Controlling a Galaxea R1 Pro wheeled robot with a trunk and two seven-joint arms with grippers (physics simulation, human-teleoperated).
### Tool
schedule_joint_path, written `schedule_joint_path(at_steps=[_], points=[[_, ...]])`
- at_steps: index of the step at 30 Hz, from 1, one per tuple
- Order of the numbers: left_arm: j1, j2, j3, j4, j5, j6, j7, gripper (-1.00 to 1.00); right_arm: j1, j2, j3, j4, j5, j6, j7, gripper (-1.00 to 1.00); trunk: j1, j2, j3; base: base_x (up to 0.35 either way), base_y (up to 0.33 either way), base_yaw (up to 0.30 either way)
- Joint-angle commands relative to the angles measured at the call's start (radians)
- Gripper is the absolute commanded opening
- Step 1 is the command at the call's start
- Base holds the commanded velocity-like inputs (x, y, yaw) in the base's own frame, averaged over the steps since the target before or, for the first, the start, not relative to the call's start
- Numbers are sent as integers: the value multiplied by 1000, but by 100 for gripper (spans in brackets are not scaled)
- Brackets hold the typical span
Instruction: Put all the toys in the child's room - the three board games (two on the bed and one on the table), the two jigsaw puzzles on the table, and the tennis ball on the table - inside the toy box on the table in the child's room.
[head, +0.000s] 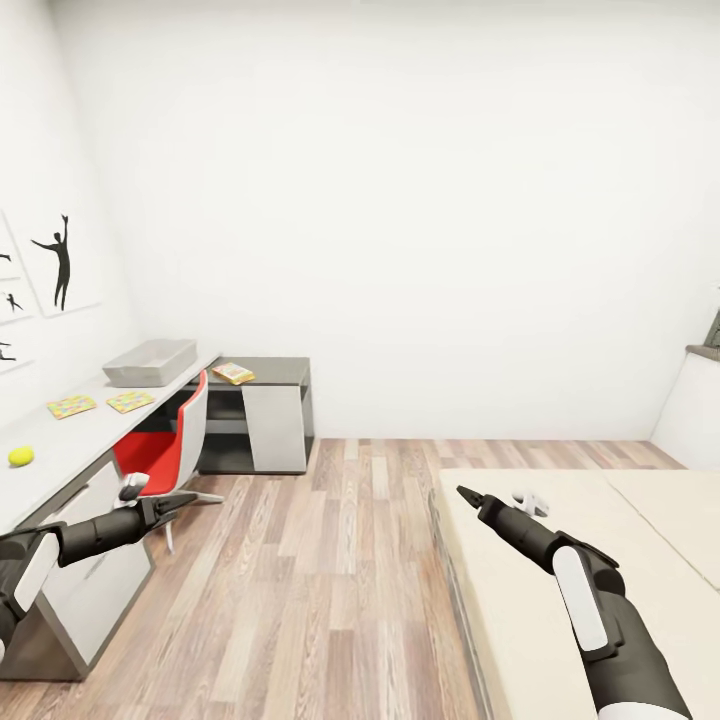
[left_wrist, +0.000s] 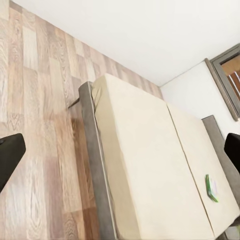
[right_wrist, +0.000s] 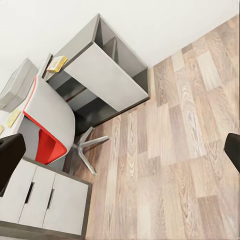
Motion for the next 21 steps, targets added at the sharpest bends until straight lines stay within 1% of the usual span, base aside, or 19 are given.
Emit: schedule_joint_path(at_steps=[1,21], points=[[0,0,1,0,2,6,-1,100,-1,0,-2,0,-1,5,4,100,0,-1,-1,0,-265,0],[0,-3,1,0,2,6,0,100,-1,2,-2,-2,0,4,4,100,0,-1,-1,0,-286,0]])
